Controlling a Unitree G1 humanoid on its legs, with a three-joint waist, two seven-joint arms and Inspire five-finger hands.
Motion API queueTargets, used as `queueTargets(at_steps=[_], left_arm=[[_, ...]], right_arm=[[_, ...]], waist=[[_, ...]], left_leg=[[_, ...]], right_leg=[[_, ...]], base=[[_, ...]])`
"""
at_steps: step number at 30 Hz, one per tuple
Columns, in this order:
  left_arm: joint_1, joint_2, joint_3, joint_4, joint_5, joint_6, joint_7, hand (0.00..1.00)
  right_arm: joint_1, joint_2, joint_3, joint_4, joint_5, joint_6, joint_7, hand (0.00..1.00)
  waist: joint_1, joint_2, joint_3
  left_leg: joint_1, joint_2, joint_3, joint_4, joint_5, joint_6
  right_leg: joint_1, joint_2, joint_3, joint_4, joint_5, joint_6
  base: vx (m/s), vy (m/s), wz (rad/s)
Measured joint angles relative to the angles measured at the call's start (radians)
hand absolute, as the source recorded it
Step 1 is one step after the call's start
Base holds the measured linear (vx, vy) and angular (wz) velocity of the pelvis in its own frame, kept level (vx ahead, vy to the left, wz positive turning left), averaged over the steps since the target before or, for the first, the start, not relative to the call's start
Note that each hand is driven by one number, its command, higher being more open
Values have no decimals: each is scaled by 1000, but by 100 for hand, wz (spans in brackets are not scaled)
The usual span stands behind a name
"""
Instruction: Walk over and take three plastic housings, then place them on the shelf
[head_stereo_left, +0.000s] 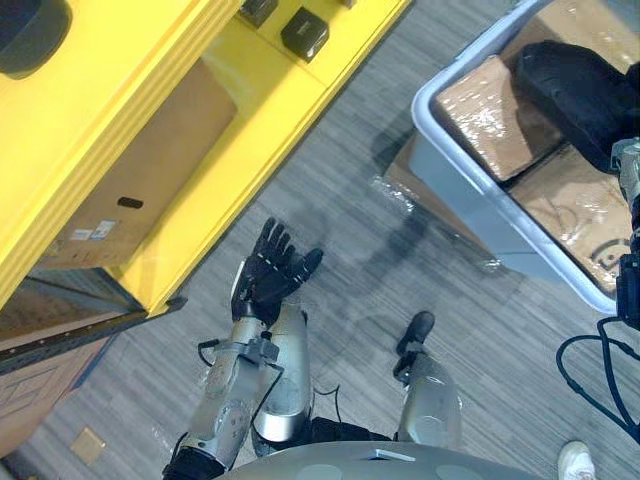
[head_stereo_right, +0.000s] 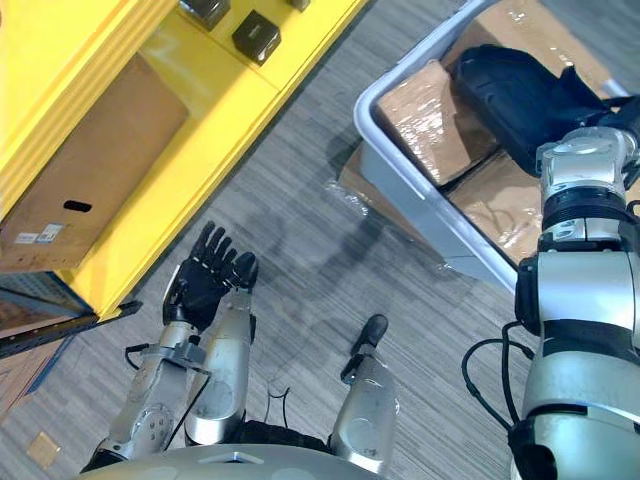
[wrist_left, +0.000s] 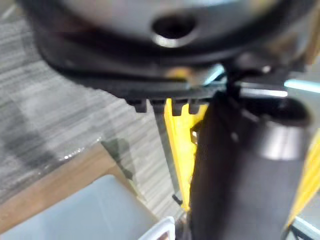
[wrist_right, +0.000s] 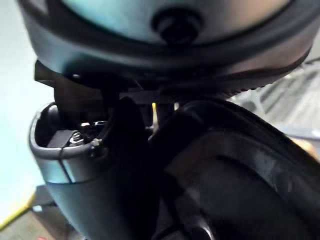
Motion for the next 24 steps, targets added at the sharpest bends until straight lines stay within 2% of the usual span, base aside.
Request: queueTargets(at_steps=[1, 2, 4, 5, 9, 12, 14, 16, 17, 19, 20, 22, 23, 24], left_arm=[[15, 6, 19, -27, 2, 0, -16, 100], [23, 8, 27, -40, 2, 0, -20, 100], [28, 19, 28, -55, 5, 0, -28, 100], [32, 34, 32, -60, 9, 1, -43, 100], [47, 51, 59, -105, 22, 4, -68, 100], [29, 51, 74, -143, 23, 17, -75, 100], [0, 51, 86, -170, 21, 58, -90, 100], [-44, 52, 92, -174, -9, 122, -124, 100], [-52, 51, 93, -174, -19, 131, -129, 100], [-92, 45, 85, -174, -87, 225, -169, 100], [-104, 44, 78, -174, -105, 250, -173, 100], [-171, 42, 45, -167, -187, 365, -186, 100], [-186, 40, 33, -164, -199, 387, -190, 100], [-218, 34, 6, -152, -237, 436, -191, 100]], right_arm=[[4, 0, -5, -27, -23, -41, -34, 0], [6, -2, -9, -46, -29, -56, -55, 0], [33, -28, -28, -112, -31, -108, -100, 0], [58, -42, -53, -168, -41, -155, -126, 0], [162, -42, -106, -279, -102, -222, -141, 0], [256, -31, -117, -373, -106, -269, -139, 0], [326, 2, -153, -431, -120, -301, -134, 0], [419, 91, -187, -491, -171, -325, -127, 0], [431, 100, -189, -500, -181, -326, -124, 0], [520, 164, -201, -574, -254, -352, -118, 0], [540, 178, -201, -593, -268, -359, -116, 0], [589, 234, -201, -642, -347, -388, -112, 0], [597, 248, -201, -656, -364, -396, -109, 0], [623, 268, -201, -684, -400, -420, -109, 0]], waist=[[-18, -17, -2], [-26, -22, -1], [-29, -33, -1], [-34, -44, -3], [-47, -74, -7], [-50, -79, -12], [-54, -85, -26], [-72, -106, -101], [-76, -107, -106], [-93, -115, -150], [-101, -116, -166], [-117, -118, -188], [-125, -118, -197], [-139, -117, -218]], left_leg=[[25, 1, 6, -29, 12, 0], [36, 1, 8, -45, 16, 1], [67, 4, 22, -87, 32, 1], [98, 8, 34, -126, 47, -1], [148, 15, 49, -168, 60, -4], [202, 17, 77, -190, 61, -3], [229, 17, 89, -201, 60, -2], [230, 18, 109, -203, 50, 0], [233, 17, 109, -203, 49, -1], [256, 18, 132, -203, 45, -3], [256, 18, 138, -203, 45, -3], [290, 21, 175, -204, 45, -3], [295, 22, 185, -204, 45, -3], [300, 25, 198, -206, 44, -4]], right_leg=[[14, 1, 1, -10, 0, 0], [22, 3, 1, -18, 1, 1], [30, 4, 5, -27, 2, 3], [43, 7, 7, -41, 7, 5], [73, 13, 10, -54, 9, 7], [101, 12, 18, -54, 11, 10], [125, 13, 18, -69, 10, 10], [134, 16, 18, -104, 12, 13], [138, 16, 18, -107, 12, 13], [161, 17, 22, -122, 14, 16], [161, 17, 23, -124, 15, 17], [184, 20, 46, -141, 23, 22], [187, 21, 50, -143, 25, 21], [190, 24, 54, -150, 27, 21]], base=[[17, -31, -7], [14, -27, -7], [22, -29, -9], [35, -36, -6], [55, -32, -7], [60, -16, -16], [34, -6, -10], [56, -22, -11], [61, -22, -8], [48, -11, -8], [54, -11, -12], [24, -6, -23], [-16, -5, -23], [-27, -14, -22]])
